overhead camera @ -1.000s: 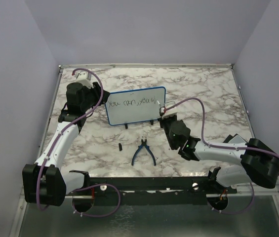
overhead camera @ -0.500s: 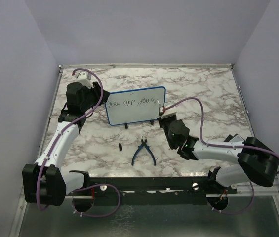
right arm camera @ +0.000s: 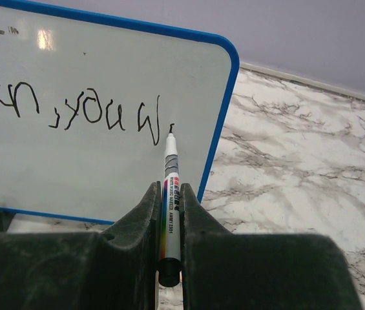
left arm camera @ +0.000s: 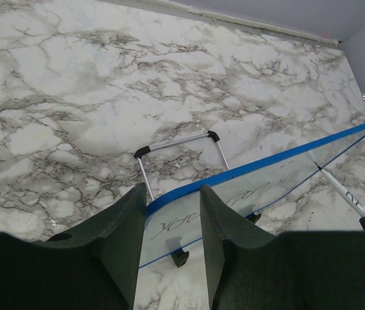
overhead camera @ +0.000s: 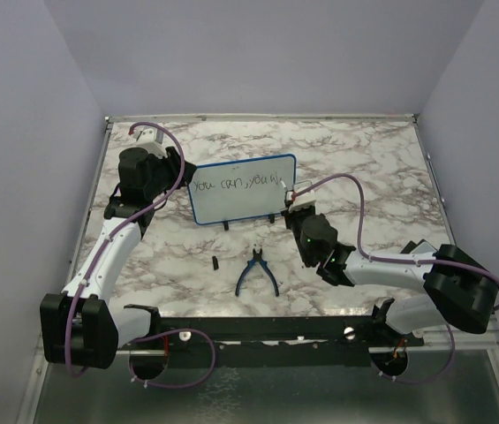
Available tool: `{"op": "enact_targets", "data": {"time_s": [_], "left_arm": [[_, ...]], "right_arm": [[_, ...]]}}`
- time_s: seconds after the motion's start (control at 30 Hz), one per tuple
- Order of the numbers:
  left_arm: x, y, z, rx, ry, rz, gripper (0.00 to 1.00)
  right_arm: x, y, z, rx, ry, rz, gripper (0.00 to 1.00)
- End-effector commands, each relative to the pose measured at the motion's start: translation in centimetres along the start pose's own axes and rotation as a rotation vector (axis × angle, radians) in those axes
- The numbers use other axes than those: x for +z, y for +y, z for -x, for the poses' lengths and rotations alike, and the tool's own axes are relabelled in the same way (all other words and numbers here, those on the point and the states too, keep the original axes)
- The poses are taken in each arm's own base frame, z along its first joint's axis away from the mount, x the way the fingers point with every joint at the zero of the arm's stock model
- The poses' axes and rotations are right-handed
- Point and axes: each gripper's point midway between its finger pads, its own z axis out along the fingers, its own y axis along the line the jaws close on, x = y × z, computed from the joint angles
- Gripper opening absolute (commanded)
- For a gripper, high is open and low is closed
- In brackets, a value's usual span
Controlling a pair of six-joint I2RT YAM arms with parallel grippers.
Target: Write a sentence on the whiteboard
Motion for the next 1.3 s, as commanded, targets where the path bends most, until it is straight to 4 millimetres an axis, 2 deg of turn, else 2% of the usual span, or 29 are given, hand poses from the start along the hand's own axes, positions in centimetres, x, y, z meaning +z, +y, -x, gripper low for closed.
{"op": "enact_targets", "data": {"time_s": [0.0,0.33,0.7,1.27], "left_arm": [[-0.4,-0.7,-0.5,0.005,0.015,-0.037,0.4],[-0.4,-0.7,-0.4,0.006,0.014,-0.035,0.4],[-0.5,-0.8,-0.4,0.006,0.012,-0.037,0.4],[-0.4,-0.7,-0.4,0.005,0.013,-0.035,0.4]], "right_arm": [[-0.1,-0.3,-0.8,0.013,0.028,-0.013,0.01],[-0.1,-0.4,-0.5,0.011,0.024,-0.016,0.01],[-1.4,-0.9,2.2,0.063,-0.02,0.031,0.01],[-0.3,-0.7,2.5,0.046,-0.052,-0.001,0.01]]}}
